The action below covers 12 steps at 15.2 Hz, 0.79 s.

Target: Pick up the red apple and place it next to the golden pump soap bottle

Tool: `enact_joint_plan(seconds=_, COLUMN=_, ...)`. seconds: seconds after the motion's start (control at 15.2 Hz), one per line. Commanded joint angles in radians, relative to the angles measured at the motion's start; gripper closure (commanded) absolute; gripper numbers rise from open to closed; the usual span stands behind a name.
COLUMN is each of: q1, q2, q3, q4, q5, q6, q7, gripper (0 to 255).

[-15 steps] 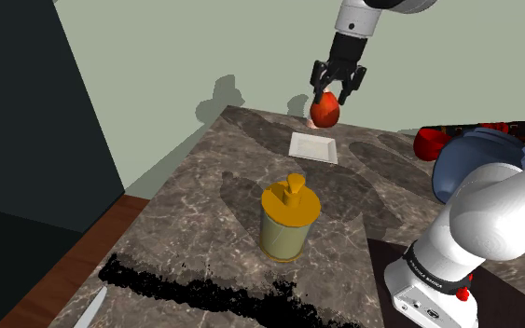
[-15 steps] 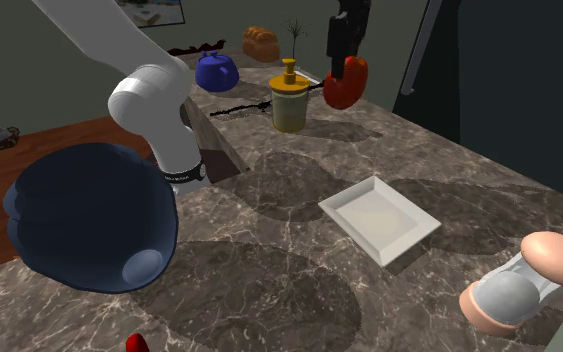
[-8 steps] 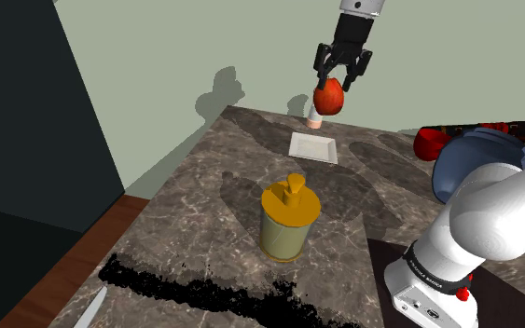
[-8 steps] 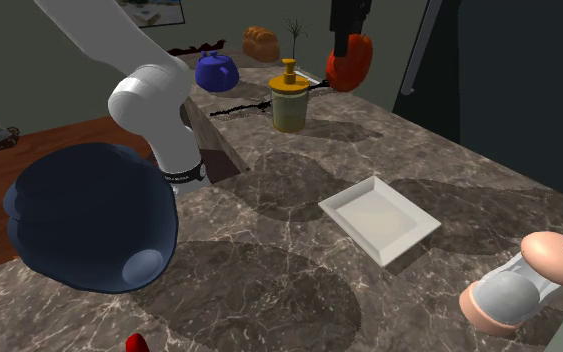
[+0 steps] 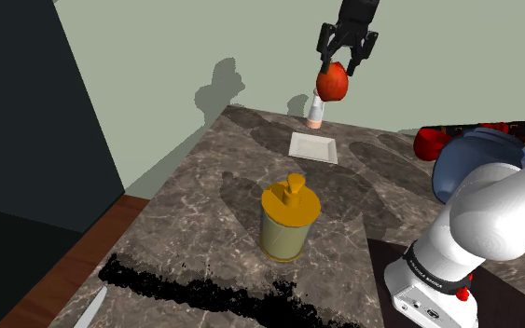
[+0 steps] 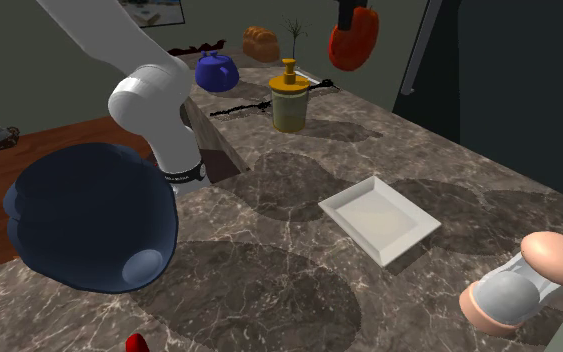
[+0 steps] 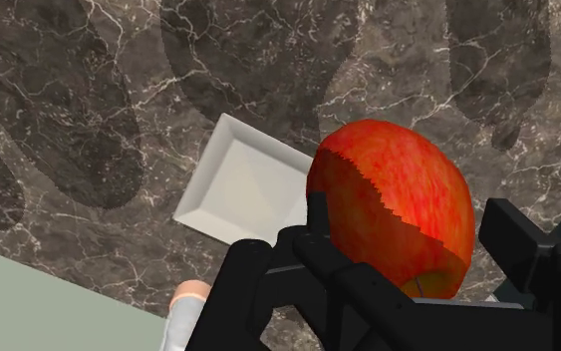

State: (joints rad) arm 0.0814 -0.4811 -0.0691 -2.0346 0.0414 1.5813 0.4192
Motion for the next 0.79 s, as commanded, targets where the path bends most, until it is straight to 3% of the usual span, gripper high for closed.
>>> enact_joint_plan(seconds=0.0, q1=0.005, q2=-0.025, q3=0.014, q4=-0.009, q5=0.005, q6=-0.015, q7=0.019, gripper=255)
enact_joint_plan(seconds=0.73, q1=0.075, q2=-0.267, q3=0.200, q4=-0.172, q5=0.113, q6=-0.074, q7=0.248, gripper=255)
